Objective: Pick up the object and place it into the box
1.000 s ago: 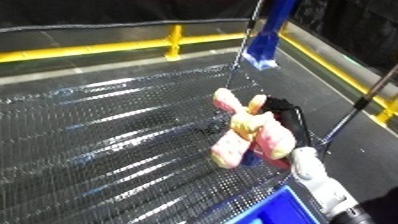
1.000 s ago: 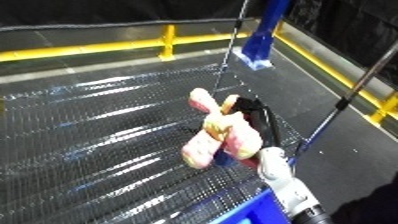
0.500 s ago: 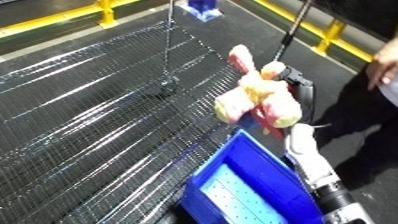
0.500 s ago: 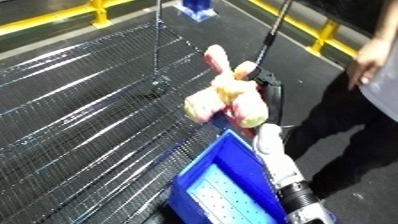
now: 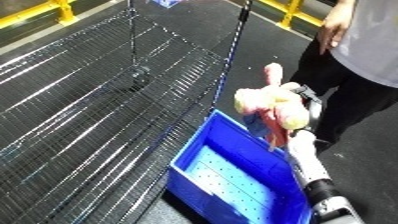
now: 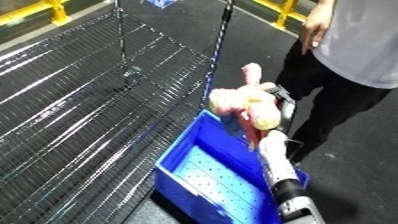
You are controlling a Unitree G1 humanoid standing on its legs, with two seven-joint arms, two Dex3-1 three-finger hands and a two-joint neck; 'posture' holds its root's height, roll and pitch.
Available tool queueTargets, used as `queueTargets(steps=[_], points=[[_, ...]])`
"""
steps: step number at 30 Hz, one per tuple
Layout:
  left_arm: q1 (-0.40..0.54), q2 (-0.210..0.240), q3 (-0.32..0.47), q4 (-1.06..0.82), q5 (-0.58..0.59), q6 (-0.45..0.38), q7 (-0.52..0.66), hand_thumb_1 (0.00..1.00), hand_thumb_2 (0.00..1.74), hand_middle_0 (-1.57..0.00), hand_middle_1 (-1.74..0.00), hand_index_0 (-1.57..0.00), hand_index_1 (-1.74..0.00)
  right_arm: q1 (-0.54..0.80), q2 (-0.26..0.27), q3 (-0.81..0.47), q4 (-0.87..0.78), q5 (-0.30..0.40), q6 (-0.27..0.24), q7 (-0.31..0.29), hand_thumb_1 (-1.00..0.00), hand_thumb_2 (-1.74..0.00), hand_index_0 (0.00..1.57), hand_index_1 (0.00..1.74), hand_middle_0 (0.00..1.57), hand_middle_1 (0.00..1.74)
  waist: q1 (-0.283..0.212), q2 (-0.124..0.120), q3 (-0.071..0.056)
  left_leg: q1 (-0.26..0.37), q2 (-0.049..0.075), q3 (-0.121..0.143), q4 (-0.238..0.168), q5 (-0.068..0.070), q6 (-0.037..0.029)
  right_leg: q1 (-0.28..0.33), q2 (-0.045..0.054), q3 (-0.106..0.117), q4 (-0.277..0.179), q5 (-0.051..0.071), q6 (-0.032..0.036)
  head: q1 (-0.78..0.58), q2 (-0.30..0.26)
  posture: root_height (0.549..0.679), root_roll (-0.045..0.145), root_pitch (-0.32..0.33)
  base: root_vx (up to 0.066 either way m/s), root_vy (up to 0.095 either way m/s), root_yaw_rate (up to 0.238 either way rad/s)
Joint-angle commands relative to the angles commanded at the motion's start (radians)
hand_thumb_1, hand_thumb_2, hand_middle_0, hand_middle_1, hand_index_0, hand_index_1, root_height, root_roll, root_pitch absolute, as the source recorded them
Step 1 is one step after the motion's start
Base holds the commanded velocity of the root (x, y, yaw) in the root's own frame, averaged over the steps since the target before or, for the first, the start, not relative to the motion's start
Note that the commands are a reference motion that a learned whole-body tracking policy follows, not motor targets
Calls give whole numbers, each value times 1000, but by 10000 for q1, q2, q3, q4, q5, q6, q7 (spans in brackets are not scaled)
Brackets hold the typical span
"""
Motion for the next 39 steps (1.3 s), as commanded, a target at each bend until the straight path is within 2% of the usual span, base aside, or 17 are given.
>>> queueTargets(steps=[5,14,19,26,34,39], points=[[-45,86,30,-43,147,-18,-3,1000,1740,-1570,-1740,-1570,-1740,99,226,94,296,221,-68,168,-450,-783,706,783,706,783,-57,-12,-22,12,-5,30,-25,6,1,0,21,9,-13,-21,-2,-154,-3,630,39,-287,-4,7,-13],[-60,199,222,-198,493,-53,66,1000,1740,-1570,-1740,-1570,-1740,180,395,250,550,362,-76,352,0,0,0,0,0,0,61,-23,-98,121,-78,108,-355,55,-11,98,-31,-60,-316,-70,6,-458,174,634,41,-271,5,12,1],[-34,161,281,-201,549,-69,136,1000,1740,-1570,-1740,-1570,-1740,142,482,472,421,252,0,356,0,0,0,0,0,0,129,-25,-65,179,-129,103,-425,91,-11,133,-31,-86,-326,-95,-3,-456,246,634,41,-271,7,10,26],[35,108,354,-192,542,-48,143,1000,1740,-1570,-1740,-1570,-1740,35,558,623,293,190,42,323,0,0,0,0,0,0,216,-56,19,132,-149,49,-308,88,11,47,-29,-71,-135,-94,-5,-618,208,633,41,-275,3,1,12],[43,54,382,-166,521,-6,140,1000,1740,-1570,-1740,-1570,-1740,-21,709,1113,-269,-192,132,556,0,0,0,0,0,0,347,-38,-39,122,-159,40,-378,78,34,47,-40,-84,-157,-164,0,-1090,82,633,41,-268,10,7,14],[75,-26,450,-175,495,65,106,1000,1740,-1570,-1740,-1570,-1740,-178,993,1569,-1321,-334,42,890,0,0,0,0,0,0,441,-25,-64,155,-199,24,-475,133,38,91,-60,-110,-169,-228,-2,-2028,108,634,43,-267,6,10,37]])
